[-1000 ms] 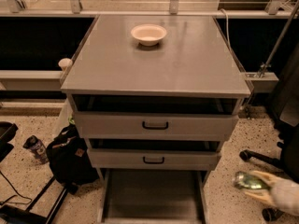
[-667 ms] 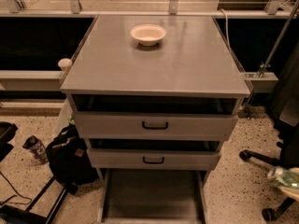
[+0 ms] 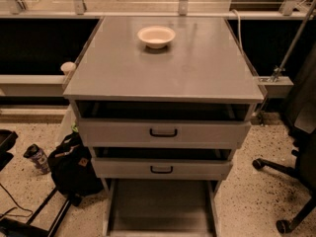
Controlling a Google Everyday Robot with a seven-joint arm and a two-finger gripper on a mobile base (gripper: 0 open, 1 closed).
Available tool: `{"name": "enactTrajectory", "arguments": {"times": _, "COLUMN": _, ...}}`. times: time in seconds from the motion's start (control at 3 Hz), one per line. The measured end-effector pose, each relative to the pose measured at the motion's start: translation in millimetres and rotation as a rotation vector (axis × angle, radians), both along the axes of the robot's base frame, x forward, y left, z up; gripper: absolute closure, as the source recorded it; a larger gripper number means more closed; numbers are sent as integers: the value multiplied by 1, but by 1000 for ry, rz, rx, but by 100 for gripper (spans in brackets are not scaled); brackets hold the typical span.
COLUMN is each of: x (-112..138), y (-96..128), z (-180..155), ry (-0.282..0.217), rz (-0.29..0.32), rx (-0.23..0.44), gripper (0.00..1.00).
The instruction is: Pick green can from bottom drawer and place on counter
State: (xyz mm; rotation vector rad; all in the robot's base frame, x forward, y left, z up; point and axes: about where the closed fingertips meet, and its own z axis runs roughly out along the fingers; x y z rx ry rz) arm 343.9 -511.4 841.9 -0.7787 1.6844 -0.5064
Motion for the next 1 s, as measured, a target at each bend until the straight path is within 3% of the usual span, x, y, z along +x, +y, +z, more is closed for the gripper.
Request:
{"name": "enactTrajectory", "arguments": {"times": 0.33, "x": -58, "y": -16, "z": 72, "ry": -132, "rz": -97, "rx": -41, "gripper": 100}}
{"name": "enactTrajectory", "arguments": {"times": 0.67, "x": -114, "y": -38, "z": 114, "ry": -205, "rz": -190, "rx": -67, "gripper": 100}}
{"name": "enactTrajectory", "arguments": {"times": 1.0, "x": -123, "y": -41, "z": 115, "ry": -206, "rz": -207, "rx": -69, "gripper": 81}}
